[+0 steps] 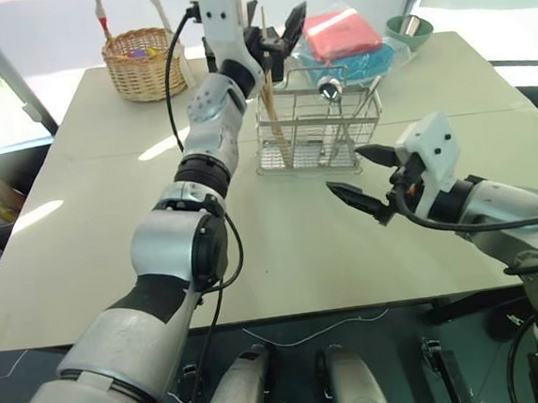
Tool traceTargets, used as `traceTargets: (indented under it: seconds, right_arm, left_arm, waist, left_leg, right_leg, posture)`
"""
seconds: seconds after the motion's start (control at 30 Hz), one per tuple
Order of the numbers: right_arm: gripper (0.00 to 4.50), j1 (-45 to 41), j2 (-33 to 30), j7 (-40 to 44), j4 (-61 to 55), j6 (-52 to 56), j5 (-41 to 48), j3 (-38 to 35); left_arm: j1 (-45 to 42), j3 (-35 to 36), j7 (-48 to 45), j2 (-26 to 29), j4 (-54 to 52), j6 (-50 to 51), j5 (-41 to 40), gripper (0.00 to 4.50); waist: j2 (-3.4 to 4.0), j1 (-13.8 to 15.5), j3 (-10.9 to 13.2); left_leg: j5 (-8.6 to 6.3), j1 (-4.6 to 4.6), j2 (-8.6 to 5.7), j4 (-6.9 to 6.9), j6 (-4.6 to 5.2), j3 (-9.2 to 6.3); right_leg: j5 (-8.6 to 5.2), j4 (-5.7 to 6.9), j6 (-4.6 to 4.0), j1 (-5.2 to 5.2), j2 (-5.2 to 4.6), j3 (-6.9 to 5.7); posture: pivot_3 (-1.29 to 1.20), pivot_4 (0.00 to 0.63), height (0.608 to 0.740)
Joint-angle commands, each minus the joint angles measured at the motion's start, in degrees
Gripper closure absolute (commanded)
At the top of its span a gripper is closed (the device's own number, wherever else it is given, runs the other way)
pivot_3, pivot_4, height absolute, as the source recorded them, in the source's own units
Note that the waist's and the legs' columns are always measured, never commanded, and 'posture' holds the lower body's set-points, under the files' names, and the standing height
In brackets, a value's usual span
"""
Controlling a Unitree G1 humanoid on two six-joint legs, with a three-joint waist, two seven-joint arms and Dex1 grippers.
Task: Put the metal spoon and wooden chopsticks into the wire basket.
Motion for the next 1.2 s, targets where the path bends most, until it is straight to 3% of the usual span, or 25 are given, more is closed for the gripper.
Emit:
traceTargets:
  seconds: [0.03,0.27,0.6,0.83,1.0,1.2]
  right_arm:
    - [0.51,-0.5,-0.1,0.1,-0.7,-1.3,-0.2,-0.8]
    - [0.51,-0.7,-0.3,0.2,-0.5,-1.3,-0.2,-0.9]
    - [0.51,0.8,-3.4,3.1,2.3,-3.2,-1.7,-3.7]
    - [0.51,2.6,-5.1,5.5,4.7,-5.6,-2.9,-5.5]
    - [0.51,2.5,-5.4,6.4,6.0,-6.7,-3.7,-5.5]
    - [0.51,2.2,-5.1,7.0,6.7,-7.3,-4.6,-4.9]
  left_arm:
    - [-0.9,0.1,-0.8,0.5,-3.4,-1.3,-0.4,0.08]
    - [0.1,-2.8,-4.9,3.6,-8.2,5.7,1.2,0.08]
    - [12.7,-11.4,-30.0,25.5,-40.1,41.4,-2.3,0.08]
    - [27.1,-12.9,-38.5,38.9,-62.3,54.0,-6.6,0.08]
    - [35.7,-13.0,-41.5,44.6,-73.8,56.6,-9.2,0.08]
    - [37.6,-12.8,-39.7,45.0,-75.9,56.3,-9.7,0.08]
  waist:
    - [0.0,0.0,0.0]
    - [0.0,-0.1,0.0]
    - [0.06,-1.6,0.0]
    - [0.09,-1.0,0.0]
    - [0.13,-1.2,-0.1]
    - [0.13,-0.9,-0.1]
  left_leg:
    - [0.0,0.0,0.0,0.0,0.0,0.0]
    - [0.0,0.0,0.0,0.0,0.0,0.0]
    - [0.12,0.01,0.01,-0.09,-0.2,0.02]
    - [0.07,0.08,0.01,-0.06,-0.12,0.0]
    - [-0.07,0.11,0.01,-0.12,-0.14,-0.01]
    - [-0.07,0.17,0.03,-0.17,-0.17,-0.01]
  right_leg:
    - [0.0,0.0,0.0,0.0,0.0,0.0]
    - [0.0,0.01,0.0,0.0,0.0,0.0]
    - [-0.01,0.08,-0.02,-0.09,0.02,0.04]
    - [0.0,0.03,-0.04,0.0,0.03,0.06]
    - [0.02,-0.08,-0.07,-0.07,0.03,0.07]
    - [0.01,-0.09,-0.08,-0.08,0.04,0.07]
  posture:
    - [0.0,0.15,0.725]
    - [0.0,0.15,0.725]
    - [0.0,0.15,0.725]
    - [0.0,0.15,0.725]
    - [0.0,0.15,0.725]
    - [0.0,0.15,0.725]
